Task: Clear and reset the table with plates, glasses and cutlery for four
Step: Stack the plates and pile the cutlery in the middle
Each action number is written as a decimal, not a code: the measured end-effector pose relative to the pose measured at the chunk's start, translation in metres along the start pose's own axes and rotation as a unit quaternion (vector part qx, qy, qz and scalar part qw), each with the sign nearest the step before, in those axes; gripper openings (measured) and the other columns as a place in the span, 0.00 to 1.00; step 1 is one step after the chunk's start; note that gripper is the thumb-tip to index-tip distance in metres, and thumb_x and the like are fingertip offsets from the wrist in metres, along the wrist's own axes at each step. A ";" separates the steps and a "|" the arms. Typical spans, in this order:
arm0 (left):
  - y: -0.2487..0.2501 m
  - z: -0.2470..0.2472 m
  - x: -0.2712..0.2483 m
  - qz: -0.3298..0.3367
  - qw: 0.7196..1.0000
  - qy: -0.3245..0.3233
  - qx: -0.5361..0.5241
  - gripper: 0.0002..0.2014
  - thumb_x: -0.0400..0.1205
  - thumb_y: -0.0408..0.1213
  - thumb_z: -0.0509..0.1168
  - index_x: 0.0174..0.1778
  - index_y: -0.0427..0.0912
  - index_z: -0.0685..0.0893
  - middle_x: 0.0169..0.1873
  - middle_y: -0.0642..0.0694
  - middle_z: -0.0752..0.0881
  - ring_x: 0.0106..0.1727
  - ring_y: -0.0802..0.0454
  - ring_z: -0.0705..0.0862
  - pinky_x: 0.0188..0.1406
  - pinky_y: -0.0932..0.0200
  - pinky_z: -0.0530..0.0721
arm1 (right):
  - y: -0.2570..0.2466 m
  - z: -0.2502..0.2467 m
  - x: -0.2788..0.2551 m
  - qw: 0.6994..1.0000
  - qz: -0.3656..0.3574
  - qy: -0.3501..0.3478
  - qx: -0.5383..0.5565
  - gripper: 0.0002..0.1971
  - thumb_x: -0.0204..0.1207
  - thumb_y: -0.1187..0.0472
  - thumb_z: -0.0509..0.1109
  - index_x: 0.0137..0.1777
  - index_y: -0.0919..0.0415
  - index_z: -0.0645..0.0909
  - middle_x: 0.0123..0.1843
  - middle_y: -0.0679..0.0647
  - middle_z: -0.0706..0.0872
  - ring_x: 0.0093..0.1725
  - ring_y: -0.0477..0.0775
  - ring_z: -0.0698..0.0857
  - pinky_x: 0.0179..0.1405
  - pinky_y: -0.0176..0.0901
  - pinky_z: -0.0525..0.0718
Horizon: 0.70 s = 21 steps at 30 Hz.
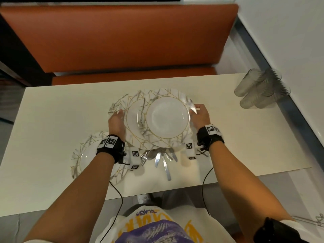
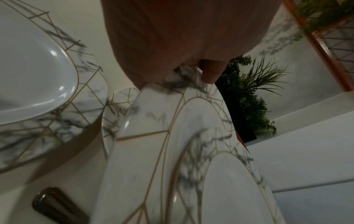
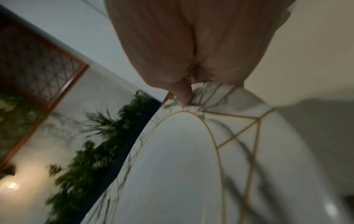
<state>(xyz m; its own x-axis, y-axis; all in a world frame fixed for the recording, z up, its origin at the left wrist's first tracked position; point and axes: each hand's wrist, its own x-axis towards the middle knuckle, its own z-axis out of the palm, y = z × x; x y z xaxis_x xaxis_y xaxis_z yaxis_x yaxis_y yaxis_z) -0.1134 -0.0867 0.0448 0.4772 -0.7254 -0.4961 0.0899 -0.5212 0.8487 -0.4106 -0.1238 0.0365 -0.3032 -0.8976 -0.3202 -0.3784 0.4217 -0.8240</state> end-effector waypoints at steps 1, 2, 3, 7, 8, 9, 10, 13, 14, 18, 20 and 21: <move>-0.001 0.001 0.001 -0.013 0.999 0.003 -0.033 0.23 0.92 0.45 0.59 0.78 0.32 0.78 0.78 0.32 0.80 0.79 0.35 0.77 0.80 0.45 0.75 | 0.000 0.008 -0.004 1.000 -0.001 -0.003 -0.004 0.12 0.85 0.56 0.65 0.66 0.56 0.75 0.59 0.57 0.85 0.48 0.55 0.85 0.46 0.47 0.84; -0.001 0.001 0.000 -0.033 0.996 0.001 -0.077 0.24 0.92 0.43 0.61 0.81 0.33 0.76 0.81 0.36 0.77 0.82 0.38 0.74 0.81 0.47 0.71 | 0.000 0.016 -0.009 1.000 -0.003 -0.010 -0.009 0.13 0.86 0.57 0.63 0.68 0.56 0.74 0.58 0.57 0.85 0.45 0.52 0.84 0.41 0.45 0.82; -0.001 0.000 -0.002 -0.058 0.991 -0.003 -0.123 0.25 0.91 0.41 0.62 0.84 0.34 0.73 0.84 0.39 0.74 0.84 0.41 0.71 0.84 0.47 0.67 | 0.000 0.023 -0.013 1.000 -0.005 -0.017 -0.015 0.13 0.87 0.58 0.62 0.70 0.55 0.73 0.58 0.57 0.84 0.41 0.48 0.82 0.36 0.41 0.79; -0.005 -0.006 0.003 -0.107 0.976 -0.039 -0.188 0.33 0.82 0.48 0.67 0.84 0.41 0.75 0.82 0.43 0.77 0.84 0.40 0.73 0.84 0.36 0.70 | -0.006 0.046 -0.030 0.998 -0.034 -0.047 -0.033 0.20 0.89 0.60 0.60 0.80 0.51 0.71 0.65 0.56 0.82 0.54 0.53 0.82 0.51 0.38 0.75; -0.008 -0.009 0.006 -0.103 0.977 -0.038 -0.183 0.32 0.81 0.50 0.66 0.82 0.41 0.77 0.80 0.45 0.79 0.82 0.41 0.75 0.82 0.36 0.73 | -0.008 0.051 -0.033 0.997 -0.039 -0.049 -0.035 0.21 0.89 0.61 0.60 0.80 0.51 0.72 0.70 0.57 0.82 0.61 0.56 0.82 0.55 0.38 0.74; -0.007 -0.012 0.005 -0.092 0.980 -0.032 -0.174 0.29 0.83 0.49 0.64 0.79 0.40 0.80 0.76 0.47 0.80 0.79 0.44 0.76 0.79 0.38 0.75 | -0.009 0.055 -0.035 0.998 -0.040 -0.048 -0.033 0.21 0.89 0.61 0.60 0.81 0.52 0.72 0.73 0.58 0.82 0.66 0.58 0.82 0.57 0.38 0.73; -0.006 -0.014 0.004 -0.075 0.983 -0.027 -0.165 0.24 0.84 0.48 0.61 0.72 0.38 0.82 0.72 0.47 0.81 0.76 0.45 0.75 0.75 0.40 0.77 | -0.010 0.060 -0.037 0.998 -0.038 -0.043 -0.030 0.21 0.88 0.61 0.61 0.81 0.53 0.73 0.75 0.58 0.81 0.70 0.59 0.81 0.58 0.37 0.73; -0.007 -0.021 0.001 -0.022 0.991 -0.009 -0.129 0.18 0.89 0.45 0.57 0.68 0.37 0.77 0.75 0.40 0.80 0.80 0.38 0.75 0.78 0.35 0.75 | -0.014 0.072 -0.041 0.999 -0.034 -0.024 -0.026 0.21 0.88 0.61 0.63 0.81 0.55 0.74 0.77 0.60 0.80 0.74 0.61 0.79 0.61 0.37 0.72; -0.007 -0.023 0.001 -0.007 0.992 -0.001 -0.124 0.14 0.90 0.44 0.57 0.67 0.43 0.76 0.75 0.37 0.79 0.81 0.33 0.75 0.79 0.35 0.75 | -0.016 0.077 -0.042 0.999 -0.036 -0.019 -0.022 0.21 0.88 0.61 0.63 0.81 0.56 0.74 0.77 0.60 0.80 0.75 0.61 0.79 0.62 0.37 0.72; -0.012 -0.034 -0.004 0.061 0.994 -0.004 -0.090 0.19 0.90 0.45 0.60 0.77 0.54 0.75 0.75 0.43 0.80 0.79 0.34 0.77 0.80 0.37 0.76 | -0.027 0.096 -0.048 1.000 -0.028 0.012 -0.006 0.22 0.88 0.63 0.63 0.82 0.59 0.73 0.77 0.60 0.80 0.76 0.61 0.78 0.66 0.37 0.73; -0.015 -0.041 -0.003 0.084 0.993 -0.012 -0.080 0.27 0.89 0.39 0.63 0.86 0.56 0.70 0.84 0.49 0.73 0.81 0.52 0.72 0.82 0.49 0.70 | -0.033 0.107 -0.050 0.999 -0.025 0.021 0.004 0.22 0.88 0.63 0.63 0.82 0.59 0.73 0.78 0.60 0.79 0.77 0.60 0.78 0.68 0.36 0.73; -0.019 -0.044 -0.001 0.087 0.993 -0.011 -0.075 0.31 0.88 0.35 0.64 0.88 0.57 0.68 0.86 0.51 0.70 0.79 0.57 0.69 0.79 0.53 0.68 | -0.035 0.112 -0.051 0.999 -0.027 0.018 0.005 0.22 0.88 0.63 0.63 0.82 0.58 0.73 0.77 0.60 0.80 0.76 0.60 0.79 0.68 0.36 0.73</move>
<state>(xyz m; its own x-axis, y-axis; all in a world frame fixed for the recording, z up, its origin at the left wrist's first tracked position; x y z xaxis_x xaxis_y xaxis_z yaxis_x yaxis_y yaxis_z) -0.0768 -0.0567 0.0375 0.4779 -0.8091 -0.3422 0.1372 -0.3160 0.9388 -0.2841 -0.1073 0.0290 -0.3138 -0.9136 -0.2587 -0.3856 0.3716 -0.8446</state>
